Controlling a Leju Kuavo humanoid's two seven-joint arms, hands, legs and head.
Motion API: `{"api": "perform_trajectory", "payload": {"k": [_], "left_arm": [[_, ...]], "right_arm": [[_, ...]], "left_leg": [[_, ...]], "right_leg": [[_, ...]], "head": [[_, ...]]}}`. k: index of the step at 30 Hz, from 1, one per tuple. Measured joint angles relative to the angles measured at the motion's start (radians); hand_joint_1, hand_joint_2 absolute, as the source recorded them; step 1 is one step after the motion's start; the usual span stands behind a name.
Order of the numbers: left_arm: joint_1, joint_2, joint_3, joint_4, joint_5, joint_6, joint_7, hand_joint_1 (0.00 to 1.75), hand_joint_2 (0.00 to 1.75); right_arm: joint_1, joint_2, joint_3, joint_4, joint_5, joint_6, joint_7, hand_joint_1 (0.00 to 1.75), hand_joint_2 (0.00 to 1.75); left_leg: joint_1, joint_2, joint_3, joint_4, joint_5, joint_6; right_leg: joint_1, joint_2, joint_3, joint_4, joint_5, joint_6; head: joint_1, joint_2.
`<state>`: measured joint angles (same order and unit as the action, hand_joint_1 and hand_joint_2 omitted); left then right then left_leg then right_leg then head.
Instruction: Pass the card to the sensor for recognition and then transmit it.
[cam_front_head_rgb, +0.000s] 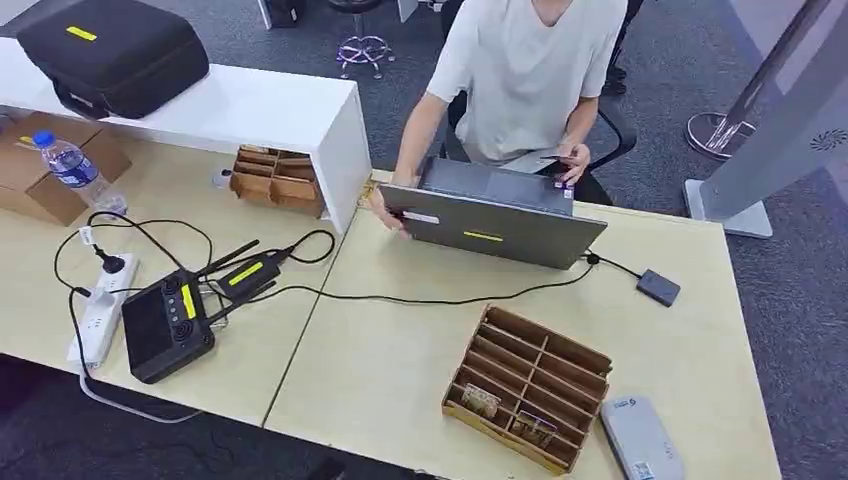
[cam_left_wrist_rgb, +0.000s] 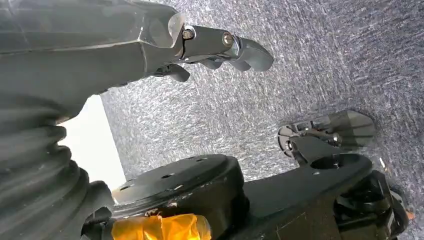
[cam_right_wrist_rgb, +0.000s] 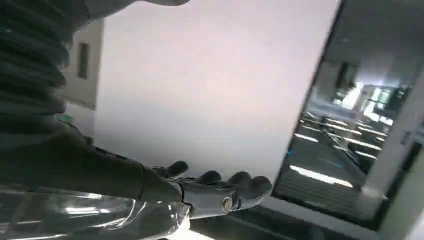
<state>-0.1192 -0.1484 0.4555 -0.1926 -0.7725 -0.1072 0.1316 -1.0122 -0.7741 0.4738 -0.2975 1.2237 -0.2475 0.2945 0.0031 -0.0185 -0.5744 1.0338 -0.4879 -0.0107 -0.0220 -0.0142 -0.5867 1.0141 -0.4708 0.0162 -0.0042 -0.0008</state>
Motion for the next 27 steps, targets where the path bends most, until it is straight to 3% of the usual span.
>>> {"api": "perform_trajectory", "payload": {"k": [7,13,17,27], "left_arm": [[0.000,-0.004,0.021,0.000,-0.015,-0.005,0.003,0.00,1.75],[-0.004,-0.005,0.024,0.000,-0.032,-0.012,0.006,0.00,1.75],[-0.008,-0.009,0.024,0.000,-0.048,-0.015,0.014,0.00,1.75],[-0.013,-0.019,0.024,0.000,-0.072,-0.014,0.034,0.00,1.75]], "right_arm": [[0.299,-0.153,-0.123,0.029,-0.147,0.084,0.075,0.00,1.75],[0.567,-0.181,-0.260,0.050,-0.251,0.110,0.112,0.00,1.75],[0.708,-0.146,-0.339,0.060,-0.319,0.152,0.145,0.00,1.75],[0.907,0.080,-0.468,0.080,-0.354,0.150,0.178,0.00,1.75]], "left_leg": [[0.000,-0.002,0.000,0.000,-0.003,0.003],[0.000,-0.001,0.000,-0.001,-0.004,0.005],[0.000,-0.001,0.000,-0.002,-0.004,0.005],[0.000,0.003,0.003,-0.002,-0.004,0.005]], "right_leg": [[0.000,-0.002,0.002,0.000,-0.003,0.004],[0.000,-0.001,0.002,0.000,-0.004,0.003],[0.000,-0.002,0.002,0.000,-0.004,0.003],[0.000,0.003,0.002,0.000,-0.004,0.003]], "head": [[-0.002,0.000],[-0.004,0.000],[-0.003,0.000],[-0.007,0.000]]}}
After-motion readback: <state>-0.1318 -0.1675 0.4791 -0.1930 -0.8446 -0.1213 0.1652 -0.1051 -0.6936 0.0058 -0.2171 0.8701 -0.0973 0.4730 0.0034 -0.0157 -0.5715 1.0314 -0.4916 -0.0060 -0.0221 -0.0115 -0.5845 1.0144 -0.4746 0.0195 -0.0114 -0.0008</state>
